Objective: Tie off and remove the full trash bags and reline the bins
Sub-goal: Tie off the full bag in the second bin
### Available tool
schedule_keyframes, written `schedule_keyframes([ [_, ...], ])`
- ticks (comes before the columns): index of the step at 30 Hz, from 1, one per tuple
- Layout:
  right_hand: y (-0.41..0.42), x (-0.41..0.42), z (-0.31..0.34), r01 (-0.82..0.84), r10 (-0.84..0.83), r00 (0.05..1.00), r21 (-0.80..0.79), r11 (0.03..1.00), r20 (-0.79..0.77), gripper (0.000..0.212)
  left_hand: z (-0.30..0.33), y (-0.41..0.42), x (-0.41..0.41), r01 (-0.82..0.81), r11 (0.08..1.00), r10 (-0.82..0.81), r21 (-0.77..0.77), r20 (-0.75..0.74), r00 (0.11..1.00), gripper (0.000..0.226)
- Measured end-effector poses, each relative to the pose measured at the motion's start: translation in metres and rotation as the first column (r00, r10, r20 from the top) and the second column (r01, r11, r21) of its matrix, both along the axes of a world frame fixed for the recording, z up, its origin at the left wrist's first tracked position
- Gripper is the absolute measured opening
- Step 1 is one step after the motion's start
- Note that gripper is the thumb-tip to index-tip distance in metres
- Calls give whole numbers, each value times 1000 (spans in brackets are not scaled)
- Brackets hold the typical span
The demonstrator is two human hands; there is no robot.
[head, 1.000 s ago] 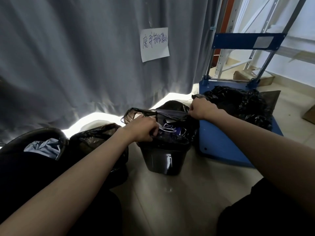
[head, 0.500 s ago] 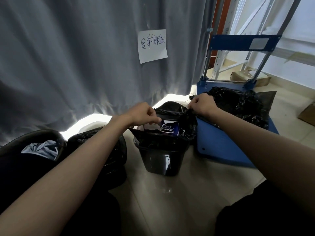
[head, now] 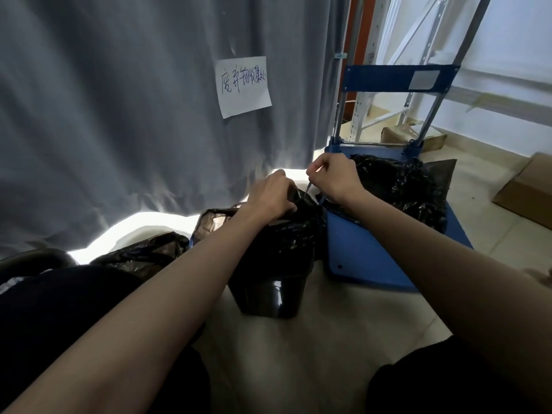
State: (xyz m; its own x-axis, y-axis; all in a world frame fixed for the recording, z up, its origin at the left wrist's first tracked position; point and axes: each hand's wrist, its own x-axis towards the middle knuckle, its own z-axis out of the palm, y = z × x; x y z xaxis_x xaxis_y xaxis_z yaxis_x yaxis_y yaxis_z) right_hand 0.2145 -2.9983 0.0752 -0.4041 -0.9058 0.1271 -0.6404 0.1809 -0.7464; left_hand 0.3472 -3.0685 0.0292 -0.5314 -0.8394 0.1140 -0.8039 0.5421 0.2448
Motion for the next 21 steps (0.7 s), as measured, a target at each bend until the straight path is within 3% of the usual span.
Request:
schedule_keyframes([
  [5, 0, -5, 1, -75, 78, 997, 146, 986, -16, 12, -10, -8, -9, 18, 1000, -17, 19, -22, 1000, 11],
  [7, 0, -4, 4, -77, 75, 997, 128, 989, 19, 16, -14, -11, -10, 15, 1000, -15, 14, -20, 1000, 6],
  [14, -1, 2, 21, -22, 32, 979, -55, 998, 200, 21, -30, -22, 2, -14, 999, 14, 36, 5, 1000, 21],
  [17, -3, 5, 29, 11, 28, 954, -128, 992, 298, 17, -35, -27, 16, -51, 995, 50, 83, 12, 999, 11],
  [19, -3, 5, 31, -3, 58, 937, -157, 988, 345, 13, -33, -30, 22, -58, 989, 66, 139, -52, 996, 9],
  [21, -2, 6, 31, -30, 82, 934, -155, 988, 347, 11, -22, -33, 25, -10, 970, 53, 244, -173, 983, 25],
])
